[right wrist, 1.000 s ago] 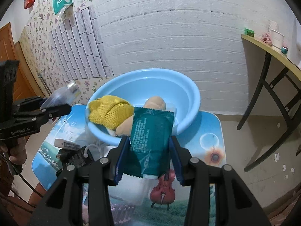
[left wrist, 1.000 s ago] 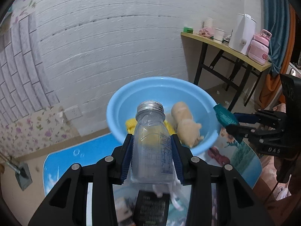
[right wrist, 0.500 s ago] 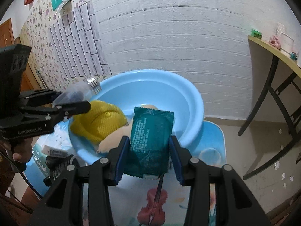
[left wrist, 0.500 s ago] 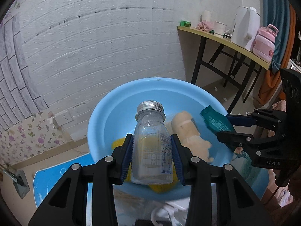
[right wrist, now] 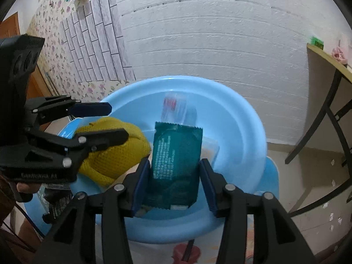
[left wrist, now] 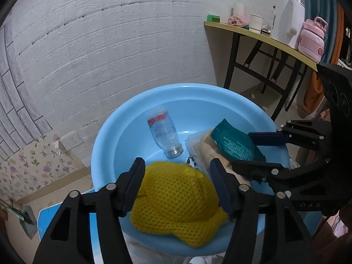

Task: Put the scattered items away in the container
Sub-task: 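Carry the jar and sachet over the blue basin and open both tools, then move the left tool to the black tube while the right tool approaches the clear plastic box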

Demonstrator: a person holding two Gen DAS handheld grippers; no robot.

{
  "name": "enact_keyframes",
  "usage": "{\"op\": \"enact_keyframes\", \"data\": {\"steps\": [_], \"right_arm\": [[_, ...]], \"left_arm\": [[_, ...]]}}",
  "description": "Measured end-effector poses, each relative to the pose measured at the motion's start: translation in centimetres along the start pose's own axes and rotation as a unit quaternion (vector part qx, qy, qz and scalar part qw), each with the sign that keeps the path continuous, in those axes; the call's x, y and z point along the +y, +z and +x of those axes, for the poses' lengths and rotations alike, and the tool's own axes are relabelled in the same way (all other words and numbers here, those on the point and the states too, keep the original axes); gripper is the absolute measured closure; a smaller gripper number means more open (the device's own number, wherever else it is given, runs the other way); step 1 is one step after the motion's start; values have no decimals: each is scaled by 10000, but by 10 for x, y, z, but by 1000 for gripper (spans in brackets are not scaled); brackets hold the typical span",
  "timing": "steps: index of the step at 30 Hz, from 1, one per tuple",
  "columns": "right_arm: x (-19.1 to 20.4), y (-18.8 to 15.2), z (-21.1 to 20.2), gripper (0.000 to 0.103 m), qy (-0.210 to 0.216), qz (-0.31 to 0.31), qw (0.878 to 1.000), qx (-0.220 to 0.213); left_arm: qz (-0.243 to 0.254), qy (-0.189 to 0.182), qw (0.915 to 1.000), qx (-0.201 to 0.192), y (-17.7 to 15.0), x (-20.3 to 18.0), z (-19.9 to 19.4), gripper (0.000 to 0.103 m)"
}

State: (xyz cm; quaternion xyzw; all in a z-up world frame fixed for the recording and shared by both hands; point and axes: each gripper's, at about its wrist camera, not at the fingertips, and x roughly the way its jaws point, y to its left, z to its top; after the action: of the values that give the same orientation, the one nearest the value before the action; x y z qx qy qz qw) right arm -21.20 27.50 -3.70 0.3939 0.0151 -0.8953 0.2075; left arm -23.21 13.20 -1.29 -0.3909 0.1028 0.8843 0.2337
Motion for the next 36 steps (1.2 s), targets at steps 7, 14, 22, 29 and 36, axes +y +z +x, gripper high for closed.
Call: {"op": "enact_keyframes", "data": {"steps": [7, 14, 22, 29, 36], "right_arm": [[3, 2, -5, 48, -177, 42, 9998, 107], [17, -6, -21, 40, -182, -21, 9997, 175], [43, -16, -52, 37, -472, -179, 9987, -34], [59, -11, -116, 37, -721, -19, 9903, -1186], [75, -17, -123, 36, -663, 61, 9936, -916]], "left_arm": [[-257, 68, 9996, -42, -13, 9, -18, 33], [-403, 310, 9987, -84, -37, 15, -47, 22], [-404, 713, 9962, -312, -58, 15, -92, 19], [-415, 823, 9939, -609, -73, 11, -128, 13], [-789, 808, 9898, -868, -96, 16, -163, 8]]}}
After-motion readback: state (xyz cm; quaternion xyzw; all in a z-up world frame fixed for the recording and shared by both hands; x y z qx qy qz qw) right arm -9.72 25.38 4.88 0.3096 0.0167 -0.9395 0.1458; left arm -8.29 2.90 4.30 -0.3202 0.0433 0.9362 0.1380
